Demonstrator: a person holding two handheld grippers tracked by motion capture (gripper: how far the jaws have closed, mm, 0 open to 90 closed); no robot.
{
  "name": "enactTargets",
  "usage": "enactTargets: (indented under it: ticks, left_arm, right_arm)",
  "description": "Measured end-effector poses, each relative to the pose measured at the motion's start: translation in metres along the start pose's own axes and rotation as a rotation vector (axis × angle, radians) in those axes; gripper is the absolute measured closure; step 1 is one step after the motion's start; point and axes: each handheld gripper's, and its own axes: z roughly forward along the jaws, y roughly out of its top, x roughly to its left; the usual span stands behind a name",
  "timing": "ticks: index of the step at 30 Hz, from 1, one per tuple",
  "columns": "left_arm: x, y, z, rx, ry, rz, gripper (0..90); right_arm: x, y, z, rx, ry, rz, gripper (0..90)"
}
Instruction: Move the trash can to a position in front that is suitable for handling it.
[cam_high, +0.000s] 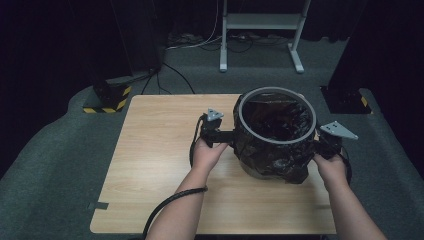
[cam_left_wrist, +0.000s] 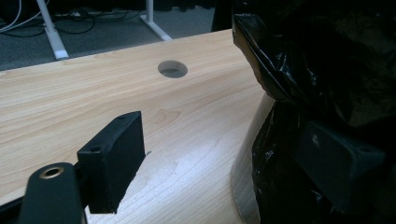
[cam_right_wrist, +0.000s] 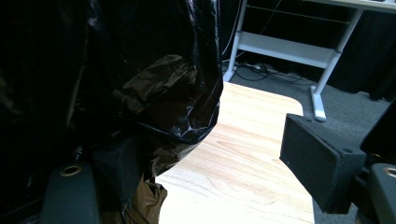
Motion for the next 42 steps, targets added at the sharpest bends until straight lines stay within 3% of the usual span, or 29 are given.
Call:
enactTargets:
  ticks: [8, 18, 26, 28, 34, 42]
  left_arm:
    - [0.007, -0.007, -0.011, -0.01, 0.001, -0.01, 18.6]
    - [0.024, -0.013, -0.03, -0.008, 0.038, -0.031, 18.9]
    - [0.032, -0.016, -0.037, -0.009, 0.057, -0.041, 20.5]
    - [0.036, -0.018, -0.04, -0.015, 0.057, -0.059, 20.4]
    - [0.04, -0.021, -0.043, -0.021, 0.059, -0.059, 16.9]
    - [0.043, -0.026, -0.049, -0.025, 0.071, -0.052, 15.4]
  right_arm:
    - [0.012, -0.001, 0.002, -0.014, 0.014, -0.011, 29.1]
    - [0.039, 0.004, 0.01, -0.007, 0.04, -0.044, 30.5]
    - [0.053, 0.007, 0.014, 0.0, 0.056, -0.032, 32.1]
    - [0.057, 0.008, 0.015, -0.002, 0.055, -0.037, 31.1]
    - [0.057, 0.004, 0.017, 0.02, 0.051, -0.026, 22.2]
    - [0.055, 0.0, 0.013, 0.025, 0.051, -0.022, 20.9]
